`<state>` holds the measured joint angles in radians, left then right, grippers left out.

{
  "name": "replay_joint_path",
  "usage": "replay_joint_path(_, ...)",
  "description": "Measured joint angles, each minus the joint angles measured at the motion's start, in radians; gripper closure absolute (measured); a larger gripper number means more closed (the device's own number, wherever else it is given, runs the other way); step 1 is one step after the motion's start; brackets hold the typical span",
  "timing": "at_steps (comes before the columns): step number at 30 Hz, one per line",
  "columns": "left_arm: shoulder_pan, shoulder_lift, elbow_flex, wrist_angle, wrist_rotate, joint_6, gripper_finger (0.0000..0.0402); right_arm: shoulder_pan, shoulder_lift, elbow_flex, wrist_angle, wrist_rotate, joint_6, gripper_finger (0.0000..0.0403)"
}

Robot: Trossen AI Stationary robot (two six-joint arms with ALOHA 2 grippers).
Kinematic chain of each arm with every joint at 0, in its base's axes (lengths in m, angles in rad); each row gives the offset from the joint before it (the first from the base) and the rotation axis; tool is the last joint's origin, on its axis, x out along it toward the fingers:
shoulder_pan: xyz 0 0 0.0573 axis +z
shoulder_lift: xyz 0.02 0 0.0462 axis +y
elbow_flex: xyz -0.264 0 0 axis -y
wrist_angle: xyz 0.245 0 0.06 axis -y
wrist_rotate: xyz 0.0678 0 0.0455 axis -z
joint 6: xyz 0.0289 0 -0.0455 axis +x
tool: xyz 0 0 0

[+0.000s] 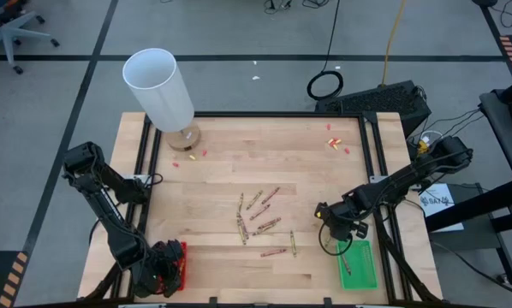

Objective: Sort crayons
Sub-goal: Put the green crayon into the red bin

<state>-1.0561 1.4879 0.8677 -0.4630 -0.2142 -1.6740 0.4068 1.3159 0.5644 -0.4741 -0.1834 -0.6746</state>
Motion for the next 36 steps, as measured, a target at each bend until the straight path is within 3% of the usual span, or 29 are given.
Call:
replay_joint_path(15, 0.0, 0.0, 0.041, 0.087, 0.0, 0.168, 0.0272, 0.0, 0.002, 0.096, 0.017, 0.063, 0.071, 0.0402)
replay_joint_path(23, 0.001, 0.0, 0.122, -0.014, -0.096, 0.333, 0.0272, 0.0, -0.004, 0.175, 0.056, 0.052, 0.281, 0.0402)
replay_joint_path(29, 0.005, 0.0, 0.151, -0.05, -0.255, 0.481, 0.0272, 0.002, -0.016, 0.176, 0.257, 0.05, 0.448, 0.0403)
replay_joint_path(36, 0.01, 0.0, 0.151, -0.052, -0.45, 0.676, 0.0272, 0.026, -0.004, 0.094, 0.727, 0.086, 0.506, 0.0403)
